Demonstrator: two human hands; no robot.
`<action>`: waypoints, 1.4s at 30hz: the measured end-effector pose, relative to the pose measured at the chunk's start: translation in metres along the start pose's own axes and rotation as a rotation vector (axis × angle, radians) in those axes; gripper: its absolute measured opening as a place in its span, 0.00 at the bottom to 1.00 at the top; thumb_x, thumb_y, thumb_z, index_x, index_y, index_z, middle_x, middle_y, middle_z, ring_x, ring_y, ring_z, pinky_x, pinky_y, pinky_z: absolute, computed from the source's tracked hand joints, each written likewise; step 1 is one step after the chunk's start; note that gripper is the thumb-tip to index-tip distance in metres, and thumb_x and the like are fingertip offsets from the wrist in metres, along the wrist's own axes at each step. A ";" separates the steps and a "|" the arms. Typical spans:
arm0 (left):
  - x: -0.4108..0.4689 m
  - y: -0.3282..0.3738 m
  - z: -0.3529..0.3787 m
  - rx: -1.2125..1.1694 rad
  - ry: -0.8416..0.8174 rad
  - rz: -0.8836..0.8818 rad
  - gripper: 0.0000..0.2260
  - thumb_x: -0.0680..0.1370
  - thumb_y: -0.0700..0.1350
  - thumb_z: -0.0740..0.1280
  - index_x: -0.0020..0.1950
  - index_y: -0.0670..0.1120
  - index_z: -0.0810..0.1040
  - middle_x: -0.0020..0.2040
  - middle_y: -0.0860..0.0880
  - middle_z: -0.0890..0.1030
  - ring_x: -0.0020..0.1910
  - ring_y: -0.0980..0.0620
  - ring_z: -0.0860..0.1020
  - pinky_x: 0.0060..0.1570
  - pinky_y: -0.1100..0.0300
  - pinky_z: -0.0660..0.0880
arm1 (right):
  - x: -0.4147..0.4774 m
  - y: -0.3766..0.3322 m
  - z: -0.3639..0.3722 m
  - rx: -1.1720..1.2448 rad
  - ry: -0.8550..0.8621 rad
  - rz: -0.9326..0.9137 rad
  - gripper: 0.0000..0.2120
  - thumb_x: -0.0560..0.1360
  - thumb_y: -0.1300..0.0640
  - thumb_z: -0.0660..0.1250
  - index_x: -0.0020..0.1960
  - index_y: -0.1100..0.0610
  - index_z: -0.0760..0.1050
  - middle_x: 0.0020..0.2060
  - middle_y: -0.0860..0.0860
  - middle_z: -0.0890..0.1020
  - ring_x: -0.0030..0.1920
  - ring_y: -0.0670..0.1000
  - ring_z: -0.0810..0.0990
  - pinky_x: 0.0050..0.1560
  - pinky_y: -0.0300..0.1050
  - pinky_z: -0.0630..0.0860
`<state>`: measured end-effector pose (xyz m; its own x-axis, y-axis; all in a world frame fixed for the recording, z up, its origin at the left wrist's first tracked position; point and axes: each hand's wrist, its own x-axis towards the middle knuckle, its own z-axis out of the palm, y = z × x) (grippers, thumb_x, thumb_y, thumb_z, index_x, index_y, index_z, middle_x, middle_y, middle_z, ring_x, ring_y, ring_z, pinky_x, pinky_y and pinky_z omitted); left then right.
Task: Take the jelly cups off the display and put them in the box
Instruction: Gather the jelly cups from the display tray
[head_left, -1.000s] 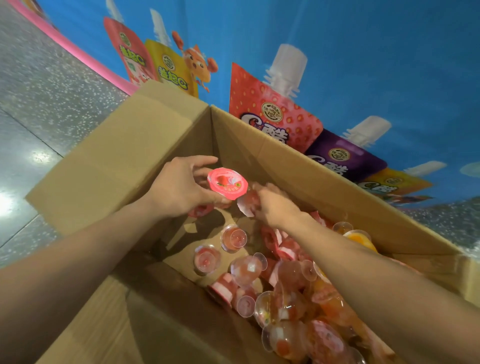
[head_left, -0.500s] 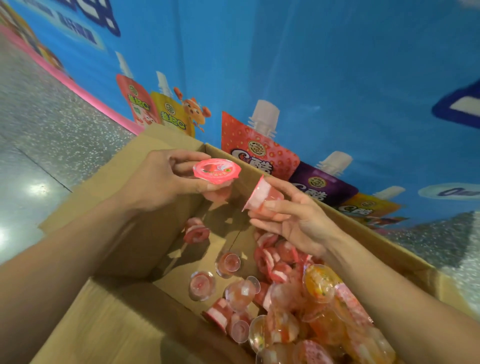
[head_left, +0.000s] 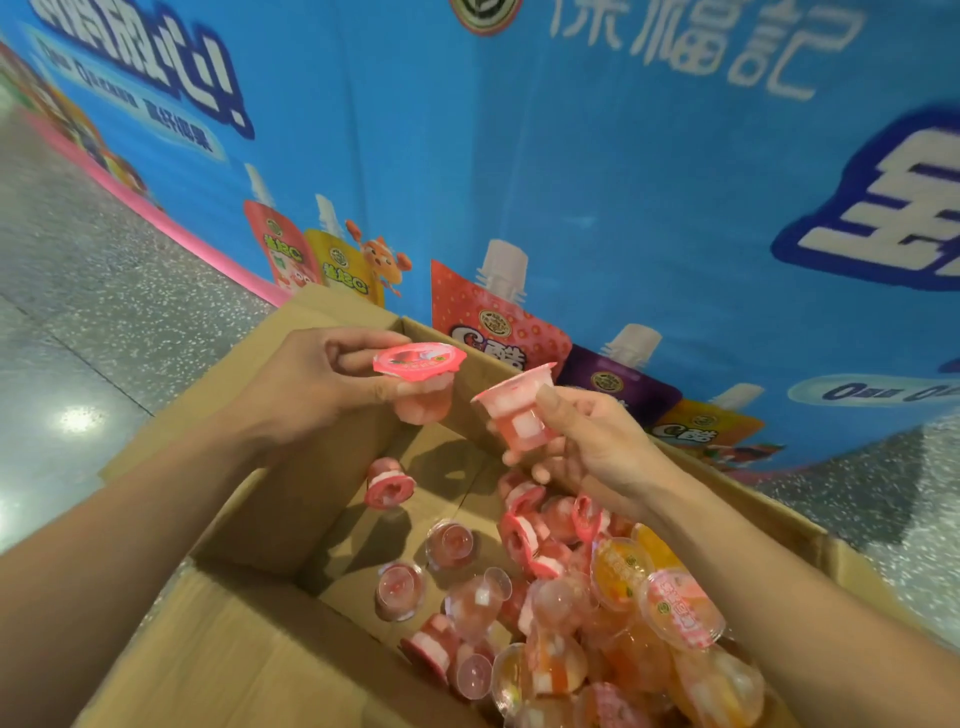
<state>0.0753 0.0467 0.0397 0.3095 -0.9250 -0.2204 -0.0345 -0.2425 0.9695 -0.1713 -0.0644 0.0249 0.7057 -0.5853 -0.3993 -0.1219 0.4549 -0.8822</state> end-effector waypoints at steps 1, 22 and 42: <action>-0.001 0.004 0.002 -0.017 0.008 -0.010 0.36 0.55 0.57 0.84 0.59 0.45 0.82 0.51 0.46 0.87 0.48 0.57 0.84 0.44 0.70 0.78 | -0.003 -0.004 -0.001 0.031 -0.033 0.004 0.28 0.65 0.40 0.76 0.56 0.60 0.83 0.53 0.68 0.82 0.42 0.58 0.86 0.30 0.40 0.77; -0.014 0.213 0.007 0.019 -0.099 0.483 0.29 0.56 0.55 0.84 0.56 0.50 0.86 0.53 0.47 0.86 0.52 0.52 0.85 0.47 0.66 0.79 | -0.096 -0.201 0.042 -0.124 0.058 -0.410 0.31 0.63 0.56 0.76 0.65 0.53 0.74 0.55 0.56 0.84 0.52 0.64 0.85 0.43 0.61 0.84; -0.009 0.490 0.027 -0.003 0.029 0.635 0.31 0.58 0.42 0.77 0.62 0.52 0.80 0.46 0.56 0.87 0.46 0.58 0.85 0.43 0.68 0.79 | -0.187 -0.472 0.037 -0.435 0.472 -0.708 0.25 0.59 0.52 0.78 0.56 0.52 0.82 0.47 0.46 0.87 0.48 0.44 0.86 0.44 0.34 0.79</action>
<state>0.0304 -0.0719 0.5135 0.2554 -0.8799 0.4007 -0.2171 0.3516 0.9106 -0.2201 -0.1451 0.5245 0.3726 -0.8823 0.2875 -0.0898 -0.3427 -0.9351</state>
